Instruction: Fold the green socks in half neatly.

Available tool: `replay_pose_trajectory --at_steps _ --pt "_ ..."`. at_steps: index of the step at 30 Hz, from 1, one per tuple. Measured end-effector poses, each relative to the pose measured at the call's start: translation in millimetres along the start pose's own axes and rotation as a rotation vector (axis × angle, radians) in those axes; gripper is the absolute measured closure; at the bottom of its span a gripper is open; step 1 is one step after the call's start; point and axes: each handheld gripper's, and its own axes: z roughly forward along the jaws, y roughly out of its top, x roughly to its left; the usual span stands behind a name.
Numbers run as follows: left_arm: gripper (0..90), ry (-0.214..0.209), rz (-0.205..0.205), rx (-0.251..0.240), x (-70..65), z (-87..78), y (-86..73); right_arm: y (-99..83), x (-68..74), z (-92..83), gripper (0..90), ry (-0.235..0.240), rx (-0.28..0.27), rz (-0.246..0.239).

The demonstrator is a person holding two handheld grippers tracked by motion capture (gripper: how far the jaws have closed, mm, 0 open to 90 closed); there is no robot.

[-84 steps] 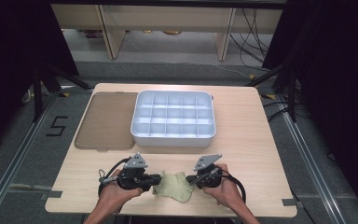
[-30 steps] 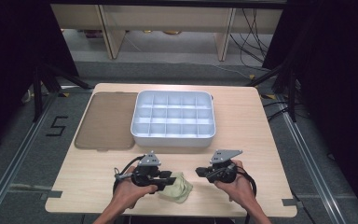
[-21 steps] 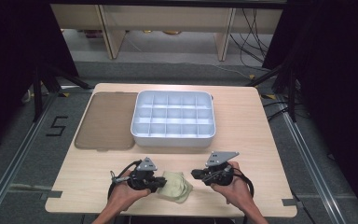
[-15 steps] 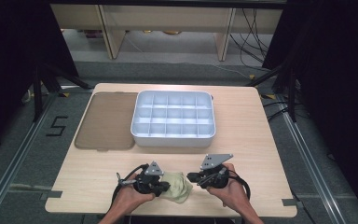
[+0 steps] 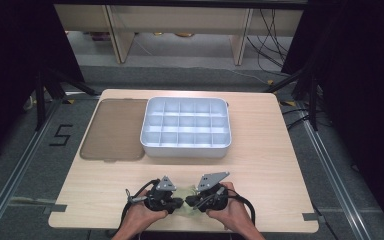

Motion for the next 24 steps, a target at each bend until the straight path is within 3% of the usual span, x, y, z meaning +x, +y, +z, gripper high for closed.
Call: replay_pose_trajectory --at_steps 1,2,3,4,5,6,7,8,10,12,14,17,18,19,24 --pt "85.3 -0.003 -0.019 -0.002 -0.2 0.4 -0.7 -1.0 0.3 1.5 86.0 -0.009 0.015 -0.004" --pt "85.3 -0.008 0.002 0.008 0.4 -1.3 -0.6 -3.1 0.5 3.1 86.3 -0.011 0.029 0.0" --pt "85.3 -0.007 -0.012 -0.008 -0.7 -0.4 -1.1 -5.7 -0.6 4.4 86.7 -0.017 0.041 0.007" --pt "85.3 -0.007 0.004 0.004 0.4 -1.5 -1.3 -11.9 -5.9 4.7 87.6 -0.047 0.068 0.015" --pt "85.3 -0.004 -0.001 0.0 -0.2 -1.6 -1.8 -11.9 -5.9 4.7 87.6 -0.047 0.068 0.015" --pt "85.2 -0.01 0.0 0.004 0.2 -2.2 -2.6 -20.2 -11.8 2.5 88.1 -0.062 0.084 0.045" --pt "85.2 -0.01 0.0 0.004 0.2 -2.2 -2.6 -20.2 -11.8 2.5 88.1 -0.062 0.084 0.045" --pt "85.2 -0.019 -0.02 -0.011 -0.3 -1.2 -3.0 -27.9 -13.7 1.1 89.1 -0.056 0.084 0.078" --pt "85.2 -0.021 -0.011 -0.007 0.8 -1.9 -3.6 -28.7 -15.1 -1.8 89.1 -0.053 0.097 0.07" --pt "85.0 -0.015 -0.008 -0.009 -0.3 -2.2 -4.0 -31.2 -15.4 -5.4 89.0 -0.114 0.121 0.049" --pt "84.5 -0.016 -0.008 -0.006 -0.8 -2.4 -4.2 -32.0 -16.6 -7.0 88.6 -0.115 0.128 0.034" --pt "81.7 -0.015 -0.008 -0.02 -3.7 -3.9 -3.1 -30.6 -15.0 -12.5 87.9 -0.119 0.084 0.056" --pt "81.4 -0.024 -0.022 -0.036 -4.8 -4.5 -1.7 -27.0 -13.4 -17.4 87.8 -0.118 0.071 0.045" --pt "81.1 -0.024 -0.015 -0.046 -4.9 -6.7 0.9 -19.7 -10.0 -23.1 87.6 -0.109 0.022 0.023" --pt "81.2 0.015 0.019 -0.068 4.1 -12.6 14.2 -13.0 -4.2 -16.3 87.2 -0.074 0.01 0.022"
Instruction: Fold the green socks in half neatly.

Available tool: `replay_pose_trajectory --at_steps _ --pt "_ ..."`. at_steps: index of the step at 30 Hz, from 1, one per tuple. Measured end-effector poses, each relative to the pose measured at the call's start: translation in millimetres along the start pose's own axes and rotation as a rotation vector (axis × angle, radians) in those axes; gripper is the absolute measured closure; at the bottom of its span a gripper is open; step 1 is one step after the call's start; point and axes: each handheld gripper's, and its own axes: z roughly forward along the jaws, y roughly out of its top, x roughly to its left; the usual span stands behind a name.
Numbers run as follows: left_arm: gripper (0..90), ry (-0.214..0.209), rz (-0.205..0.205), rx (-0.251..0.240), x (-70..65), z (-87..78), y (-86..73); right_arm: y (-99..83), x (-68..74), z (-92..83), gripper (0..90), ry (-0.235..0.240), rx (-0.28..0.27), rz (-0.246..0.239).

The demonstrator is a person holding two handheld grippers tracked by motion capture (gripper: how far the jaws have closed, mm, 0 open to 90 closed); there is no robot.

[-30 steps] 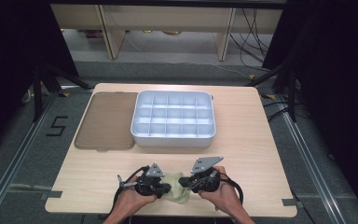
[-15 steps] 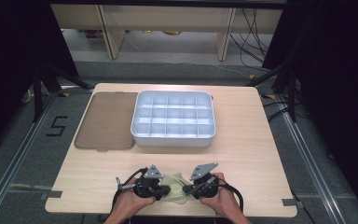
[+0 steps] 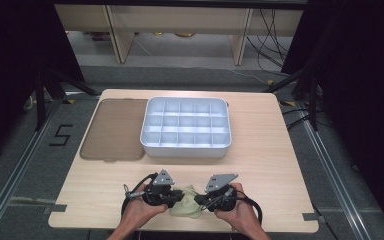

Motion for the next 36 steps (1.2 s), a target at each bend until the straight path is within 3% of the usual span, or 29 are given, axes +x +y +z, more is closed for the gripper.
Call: replay_pose_trajectory --at_steps 2,6,7,10,11,15,20,23,26,30,32,34,36 --pt "81.8 0.01 -0.024 -0.012 10.1 0.7 0.7 0.7 1.3 3.7 87.2 0.012 0.004 -0.007" --pt "82.2 0.026 -0.029 0.004 14.3 6.6 1.3 2.4 2.1 10.7 87.1 0.032 0.014 -0.022" --pt "82.3 0.041 -0.01 0.018 16.2 8.3 1.2 2.6 2.2 13.3 86.9 0.035 0.014 -0.024" --pt "82.8 0.064 -0.034 0.015 24.4 15.6 -0.2 1.1 4.9 20.9 86.5 0.069 0.043 -0.023" --pt "83.0 0.064 -0.034 0.015 24.4 15.6 -0.2 0.5 4.7 23.0 86.5 0.067 0.05 -0.038" --pt "83.7 0.07 -0.023 0.029 24.0 19.0 -1.2 -3.5 5.2 27.7 87.1 0.07 0.081 -0.025" --pt "84.0 0.083 -0.02 0.024 23.6 19.7 -1.7 -8.2 4.4 23.4 87.0 0.072 0.072 -0.019" --pt "82.7 0.068 -0.021 0.014 22.9 18.0 -0.7 -6.7 1.0 17.7 86.2 0.071 0.048 -0.004" --pt "82.4 0.062 -0.031 -0.005 18.6 15.0 0.7 4.2 -9.5 13.1 86.5 0.015 0.002 0.004" --pt "81.3 0.042 0.006 0.0 10.0 10.8 1.1 8.7 -21.1 19.3 86.5 0.002 0.004 0.019" --pt "81.2 0.034 -0.001 -0.003 5.3 7.5 -1.4 9.1 -23.3 20.8 86.6 -0.001 0.003 0.019" --pt "81.0 -0.004 -0.036 -0.025 -1.7 1.9 -5.8 7.0 -27.5 21.1 86.6 -0.017 0.017 0.036" --pt "80.8 0.01 0.004 -0.016 -12.9 -2.8 -12.0 5.3 -28.9 20.6 86.6 -0.012 0.022 0.04"
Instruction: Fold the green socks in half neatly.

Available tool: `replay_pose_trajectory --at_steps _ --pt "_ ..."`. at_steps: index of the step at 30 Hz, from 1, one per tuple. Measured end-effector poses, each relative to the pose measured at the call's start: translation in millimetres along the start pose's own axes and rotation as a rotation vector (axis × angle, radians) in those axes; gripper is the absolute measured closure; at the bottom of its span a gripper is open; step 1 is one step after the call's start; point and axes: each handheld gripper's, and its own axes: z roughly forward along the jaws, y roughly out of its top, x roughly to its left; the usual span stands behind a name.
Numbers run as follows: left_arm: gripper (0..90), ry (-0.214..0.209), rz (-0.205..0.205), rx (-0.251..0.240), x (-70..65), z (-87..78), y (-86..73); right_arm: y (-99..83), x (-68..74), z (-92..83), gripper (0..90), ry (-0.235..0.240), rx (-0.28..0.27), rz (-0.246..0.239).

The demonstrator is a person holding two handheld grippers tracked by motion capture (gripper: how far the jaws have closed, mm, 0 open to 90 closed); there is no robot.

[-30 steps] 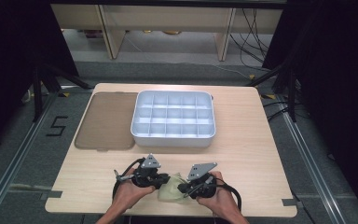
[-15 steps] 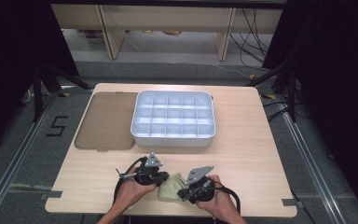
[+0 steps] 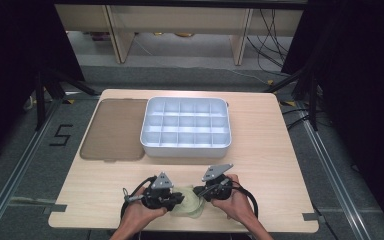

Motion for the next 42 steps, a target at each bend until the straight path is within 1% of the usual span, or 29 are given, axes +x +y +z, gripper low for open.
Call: replay_pose_trajectory --at_steps 1,2,3,4,5,6,7,11,12,14,16,18,19,21,22,24,26,27,28,29,30,32,33,34,36,37,39,40,42 --pt "80.7 0.007 0.01 0.01 -3.7 -0.9 -3.3 -1.9 -0.9 -0.4 86.6 -0.002 0.0 0.004" --pt "80.5 -0.003 0.004 0.017 -6.3 -0.1 -7.1 -3.6 -0.9 -0.7 86.6 0.001 0.003 0.011" --pt "80.4 -0.002 0.033 0.037 -5.1 -0.2 -9.0 -5.2 -1.3 -0.6 86.6 -0.002 0.011 0.011" --pt "80.4 0.004 0.03 0.033 -5.9 1.4 -10.6 -6.1 -1.1 0.0 86.6 -0.002 0.011 0.015" --pt "80.5 0.014 0.054 0.054 -4.4 2.7 -12.4 -6.7 -1.8 0.7 86.6 -0.007 0.01 0.004" --pt "80.5 0.024 0.05 0.056 -4.0 4.1 -13.3 -6.7 -1.8 0.7 86.6 -0.007 0.01 0.004" --pt "80.5 0.014 0.054 0.06 -3.6 4.9 -13.7 -6.7 -0.2 0.7 86.6 -0.001 0.016 0.026" --pt "80.5 0.019 0.051 0.055 -3.0 4.7 -12.8 -7.1 -1.9 1.6 86.6 -0.007 0.013 0.013" --pt "80.5 0.008 0.025 0.056 -3.4 5.5 -14.5 -7.4 -2.1 1.5 86.6 -0.009 0.013 0.008" --pt "80.5 0.016 0.019 0.048 -4.0 5.6 -14.6 -7.2 -1.8 1.0 86.6 0.0 0.009 0.007" --pt "80.5 0.021 0.014 0.041 -4.8 4.1 -13.8 -7.1 -1.7 0.4 86.6 -0.006 0.003 0.005" --pt "80.7 0.02 0.012 0.036 -5.5 2.1 -13.3 -6.4 -0.9 -2.0 86.6 -0.002 -0.001 0.014" --pt "80.7 0.025 0.022 0.035 -4.3 1.0 -12.8 -5.9 -0.7 -3.7 86.6 -0.004 -0.008 0.014" --pt "80.6 0.015 0.025 0.032 -3.8 -1.3 -11.8 -4.4 -0.9 -6.6 86.6 -0.003 -0.029 -0.001" --pt "80.0 0.016 0.003 0.016 -3.4 -3.3 -11.5 -4.2 0.2 -8.8 86.6 0.005 -0.034 -0.002" --pt "79.5 0.013 0.002 0.016 -2.6 -4.7 -11.5 -4.2 0.6 -9.2 86.6 0.004 -0.033 -0.002" --pt "77.3 0.015 -0.002 0.007 0.0 -8.8 -11.5 -4.3 1.3 -9.4 86.7 0.018 -0.035 -0.002" --pt "75.0 0.02 -0.006 0.007 2.3 -10.1 -11.6 -4.5 2.2 -9.9 86.8 0.013 -0.031 0.003" --pt "68.1 0.025 -0.036 0.001 2.2 -10.6 -12.5 -4.5 3.4 -10.1 86.7 0.011 -0.028 -0.001" --pt "68.1 0.022 -0.034 0.005 4.5 -12.7 -12.9 -4.5 3.4 -10.1 86.7 0.011 -0.028 -0.001" --pt "65.4 0.032 -0.029 0.004 6.5 -14.7 -13.4 -4.8 4.0 -9.4 86.8 0.008 -0.028 -0.002" --pt "59.9 0.036 -0.058 0.014 9.3 -16.2 -15.2 -5.4 5.3 -7.8 86.7 0.009 -0.02 0.005" --pt "57.8 0.04 -0.083 0.023 9.6 -16.1 -16.1 -5.2 4.6 -6.9 86.8 0.014 -0.017 -0.013" --pt "55.3 0.04 -0.08 0.032 11.1 -16.3 -16.5 -5.2 5.2 -6.6 86.7 0.008 -0.013 -0.009" --pt "50.8 0.042 -0.121 0.043 12.5 -14.7 -18.4 -5.0 5.3 -5.9 86.8 0.011 -0.019 -0.024" --pt "49.9 0.049 -0.119 0.044 13.2 -14.0 -18.5 -5.1 5.7 -6.3 86.7 0.007 -0.016 -0.015" --pt "49.6 0.043 -0.124 0.051 13.8 -14.2 -18.1 -5.1 5.5 -6.0 86.8 0.011 -0.018 -0.021" --pt "49.3 0.039 -0.131 0.054 13.6 -13.5 -17.7 -5.3 5.8 -6.4 86.7 0.007 -0.016 -0.011" --pt "49.3 0.054 -0.144 0.056 12.8 -12.7 -17.7 -5.4 5.8 -6.9 86.7 0.008 -0.014 -0.009"
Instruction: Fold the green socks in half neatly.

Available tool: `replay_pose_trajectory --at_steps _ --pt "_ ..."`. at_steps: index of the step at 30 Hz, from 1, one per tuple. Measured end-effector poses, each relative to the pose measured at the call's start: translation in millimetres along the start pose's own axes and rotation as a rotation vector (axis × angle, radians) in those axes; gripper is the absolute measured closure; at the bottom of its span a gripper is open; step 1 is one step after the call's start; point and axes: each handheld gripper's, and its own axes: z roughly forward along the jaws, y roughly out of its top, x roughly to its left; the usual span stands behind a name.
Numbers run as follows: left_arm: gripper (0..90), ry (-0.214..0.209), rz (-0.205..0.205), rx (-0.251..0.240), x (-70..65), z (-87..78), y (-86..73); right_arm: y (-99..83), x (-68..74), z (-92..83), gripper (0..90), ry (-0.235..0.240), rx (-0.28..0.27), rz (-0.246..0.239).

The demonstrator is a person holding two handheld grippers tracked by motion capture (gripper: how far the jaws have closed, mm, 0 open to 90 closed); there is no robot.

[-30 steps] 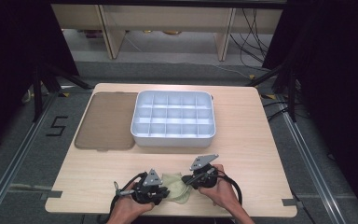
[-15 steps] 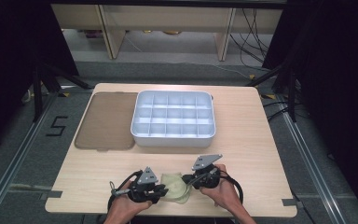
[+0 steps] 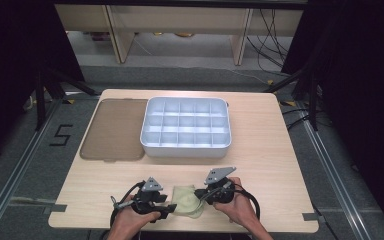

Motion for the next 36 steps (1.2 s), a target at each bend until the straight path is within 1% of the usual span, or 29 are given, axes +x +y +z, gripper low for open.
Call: replay_pose_trajectory --at_steps 1,2,4,5,6,7,8,9,10,11,12,13,15,16,17,18,19,22,24,25,27,29,30,31,32,33,34,35,36 --pt "49.7 -0.015 0.01 0.012 0.2 -0.5 0.0 0.0 0.0 -0.1 86.8 0.0 -0.001 0.0" --pt "50.2 -0.02 0.003 0.013 0.1 0.1 0.0 -0.1 0.2 0.1 86.8 -0.001 0.0 0.001" --pt "51.5 -0.015 0.002 0.016 -0.4 1.3 0.1 -0.2 0.5 0.5 86.7 0.006 -0.002 0.004" --pt "52.2 -0.013 -0.017 0.016 -1.4 3.4 -0.2 -0.3 1.0 0.5 86.8 0.006 -0.001 0.005" --pt "52.8 -0.025 0.006 0.029 -0.3 3.0 0.1 -0.1 1.0 0.4 86.8 0.003 0.002 -0.002" --pt "53.7 -0.027 -0.007 0.027 0.2 5.1 0.0 0.0 1.2 1.1 86.7 0.009 0.001 -0.014" --pt "54.7 -0.027 -0.007 0.027 0.2 5.1 0.0 0.0 1.2 1.1 86.7 0.009 0.001 -0.014" --pt "54.7 -0.033 -0.024 0.026 0.8 5.5 -0.1 0.0 1.4 1.5 86.7 0.015 0.003 -0.013" --pt "56.0 -0.035 -0.039 0.023 1.1 6.6 -0.3 0.0 2.3 0.8 86.7 0.007 0.006 -0.004" --pt "57.2 -0.037 -0.016 0.031 3.3 7.4 0.2 0.0 2.0 1.0 86.7 0.0 0.004 -0.009" --pt "59.2 -0.037 -0.032 0.031 2.5 8.9 0.1 0.0 2.9 1.8 86.8 0.004 0.003 -0.004" --pt "59.2 -0.049 -0.04 0.03 2.4 10.8 0.1 0.0 2.9 1.8 86.8 0.004 0.003 -0.004" --pt "62.4 -0.046 -0.03 0.042 0.8 12.2 1.3 0.2 2.9 2.3 86.7 0.004 0.004 -0.009" --pt "63.8 -0.035 -0.02 0.029 1.5 13.8 1.6 0.2 3.4 2.3 86.7 0.008 0.007 -0.005" --pt "64.8 -0.044 -0.015 0.039 1.2 13.5 2.3 0.1 3.5 2.3 86.7 0.007 0.009 -0.004" --pt "66.8 -0.038 -0.016 0.034 0.8 14.0 2.1 0.0 3.7 2.1 86.7 0.01 0.009 -0.002" --pt "69.0 -0.047 -0.018 0.026 1.5 15.0 1.6 -0.2 3.7 2.2 86.7 0.011 0.009 -0.004" --pt "75.1 -0.053 -0.055 0.021 2.1 14.8 0.9 -0.4 3.0 3.2 86.7 0.021 0.006 -0.023" --pt "82.0 -0.055 -0.065 0.01 3.2 14.4 0.5 -0.7 3.6 2.9 86.7 0.02 0.007 -0.02" --pt "82.0 -0.056 -0.071 -0.002 3.1 14.4 0.5 -0.7 3.6 2.9 86.7 0.02 0.007 -0.02" --pt "83.6 -0.057 -0.065 -0.012 4.5 13.8 1.2 -0.7 3.7 2.0 86.7 0.009 0.005 -0.026" --pt "84.1 -0.033 -0.057 -0.027 3.7 12.5 2.1 -0.3 4.0 1.9 86.7 0.022 -0.001 -0.026" --pt "84.3 -0.04 -0.033 -0.023 4.4 10.6 3.4 0.0 4.5 1.0 86.7 0.015 -0.006 -0.028" --pt "84.4 -0.04 -0.031 -0.031 3.9 10.3 4.0 0.4 5.3 0.1 86.7 0.017 -0.012 -0.035" --pt "84.4 -0.028 -0.024 -0.039 2.7 9.7 4.9 0.9 6.7 -0.1 86.7 0.021 -0.012 -0.031" --pt "84.4 -0.021 -0.004 -0.031 2.3 8.4 6.0 1.1 8.8 -0.2 86.7 0.019 -0.015 -0.031" --pt "84.4 -0.023 -0.008 -0.036 1.5 8.0 6.7 1.7 11.1 1.2 86.7 0.026 -0.018 -0.044" --pt "84.5 -0.027 0.002 -0.035 1.7 7.1 7.3 2.2 14.2 1.7 86.7 0.03 -0.011 -0.04" --pt "84.4 -0.018 -0.001 -0.047 0.0 7.0 7.6 3.1 16.2 3.6 86.7 0.039 -0.015 -0.058"
